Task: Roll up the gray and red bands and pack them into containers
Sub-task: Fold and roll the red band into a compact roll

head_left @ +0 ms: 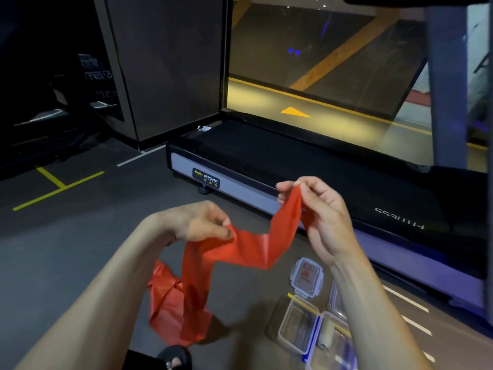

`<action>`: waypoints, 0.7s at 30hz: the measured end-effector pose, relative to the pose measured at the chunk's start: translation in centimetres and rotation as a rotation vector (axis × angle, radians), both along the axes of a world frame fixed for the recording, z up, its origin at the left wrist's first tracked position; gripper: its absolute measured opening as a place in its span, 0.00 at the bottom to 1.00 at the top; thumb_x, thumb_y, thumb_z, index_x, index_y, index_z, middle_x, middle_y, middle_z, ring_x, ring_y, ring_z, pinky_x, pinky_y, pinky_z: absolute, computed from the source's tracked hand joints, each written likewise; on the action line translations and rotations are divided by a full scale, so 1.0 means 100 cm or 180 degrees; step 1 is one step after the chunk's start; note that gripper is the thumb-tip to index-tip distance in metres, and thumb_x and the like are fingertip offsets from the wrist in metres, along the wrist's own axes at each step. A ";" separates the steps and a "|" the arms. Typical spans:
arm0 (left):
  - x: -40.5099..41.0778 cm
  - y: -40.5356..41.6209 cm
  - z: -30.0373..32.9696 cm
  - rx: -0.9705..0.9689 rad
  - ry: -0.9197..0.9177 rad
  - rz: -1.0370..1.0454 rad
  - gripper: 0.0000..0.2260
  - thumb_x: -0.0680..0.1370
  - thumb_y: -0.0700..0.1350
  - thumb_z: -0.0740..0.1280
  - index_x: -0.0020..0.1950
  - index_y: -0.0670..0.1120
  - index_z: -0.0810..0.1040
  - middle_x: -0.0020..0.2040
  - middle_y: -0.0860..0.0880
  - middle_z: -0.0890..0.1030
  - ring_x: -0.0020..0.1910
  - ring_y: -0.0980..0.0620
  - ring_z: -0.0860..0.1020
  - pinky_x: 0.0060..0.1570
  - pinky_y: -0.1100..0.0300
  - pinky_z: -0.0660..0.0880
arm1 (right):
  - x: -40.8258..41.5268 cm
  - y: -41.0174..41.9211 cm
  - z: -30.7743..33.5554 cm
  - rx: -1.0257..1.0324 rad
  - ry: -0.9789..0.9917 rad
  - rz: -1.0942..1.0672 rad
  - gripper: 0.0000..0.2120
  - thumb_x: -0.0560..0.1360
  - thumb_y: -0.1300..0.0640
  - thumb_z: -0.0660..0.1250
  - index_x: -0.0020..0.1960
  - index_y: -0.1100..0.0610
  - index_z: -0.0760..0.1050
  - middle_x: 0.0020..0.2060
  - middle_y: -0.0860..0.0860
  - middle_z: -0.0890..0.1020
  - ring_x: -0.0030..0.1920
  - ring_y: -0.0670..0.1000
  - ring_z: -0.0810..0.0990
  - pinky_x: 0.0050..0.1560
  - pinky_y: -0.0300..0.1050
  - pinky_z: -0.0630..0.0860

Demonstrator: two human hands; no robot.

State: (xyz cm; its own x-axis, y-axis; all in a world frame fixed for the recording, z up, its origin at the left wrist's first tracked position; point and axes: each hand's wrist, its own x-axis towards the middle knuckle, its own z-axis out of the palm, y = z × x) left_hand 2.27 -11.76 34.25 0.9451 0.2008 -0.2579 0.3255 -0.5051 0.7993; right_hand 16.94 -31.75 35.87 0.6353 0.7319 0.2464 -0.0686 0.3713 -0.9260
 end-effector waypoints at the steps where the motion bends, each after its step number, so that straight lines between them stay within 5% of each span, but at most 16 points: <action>1: 0.001 0.001 -0.003 0.0300 0.0148 -0.0015 0.06 0.76 0.46 0.73 0.41 0.45 0.84 0.34 0.51 0.80 0.34 0.56 0.75 0.39 0.60 0.71 | 0.002 -0.001 0.000 0.0022 -0.0011 -0.0050 0.04 0.78 0.58 0.65 0.49 0.58 0.78 0.47 0.56 0.86 0.48 0.55 0.82 0.53 0.49 0.78; 4: 0.000 -0.002 -0.005 0.0337 0.0303 -0.0222 0.08 0.74 0.47 0.72 0.42 0.43 0.84 0.34 0.52 0.79 0.33 0.56 0.74 0.37 0.60 0.70 | 0.002 0.000 -0.004 0.0071 -0.0022 0.0101 0.04 0.78 0.56 0.68 0.47 0.55 0.80 0.42 0.55 0.82 0.48 0.56 0.78 0.57 0.54 0.73; 8: -0.001 -0.015 0.013 -0.1617 -0.0671 -0.0326 0.08 0.81 0.36 0.67 0.42 0.41 0.79 0.35 0.50 0.79 0.33 0.58 0.76 0.36 0.67 0.73 | -0.009 0.009 -0.019 -0.0380 -0.0362 0.0407 0.03 0.79 0.58 0.67 0.49 0.57 0.79 0.39 0.53 0.81 0.42 0.50 0.80 0.53 0.46 0.76; 10: 0.000 -0.017 0.017 -0.2022 -0.0831 -0.0317 0.05 0.80 0.38 0.68 0.44 0.40 0.79 0.37 0.47 0.80 0.34 0.56 0.78 0.37 0.65 0.75 | -0.014 0.012 -0.024 -0.0693 -0.0595 0.0649 0.03 0.81 0.60 0.66 0.50 0.58 0.79 0.39 0.52 0.81 0.39 0.45 0.78 0.45 0.36 0.75; 15: 0.000 -0.012 0.007 -0.1170 -0.0433 -0.0430 0.06 0.79 0.44 0.70 0.44 0.47 0.83 0.37 0.48 0.77 0.37 0.53 0.72 0.39 0.59 0.66 | -0.004 0.009 -0.021 -0.0517 -0.0590 0.0519 0.03 0.78 0.55 0.69 0.49 0.52 0.82 0.45 0.56 0.81 0.49 0.58 0.76 0.58 0.55 0.72; 21: -0.002 -0.014 0.013 -0.1395 -0.0579 -0.0599 0.10 0.81 0.38 0.67 0.42 0.47 0.83 0.37 0.51 0.79 0.37 0.57 0.75 0.41 0.65 0.72 | -0.007 0.006 -0.018 -0.0562 -0.1120 0.1040 0.05 0.81 0.62 0.64 0.51 0.62 0.78 0.66 0.56 0.81 0.67 0.59 0.79 0.69 0.52 0.73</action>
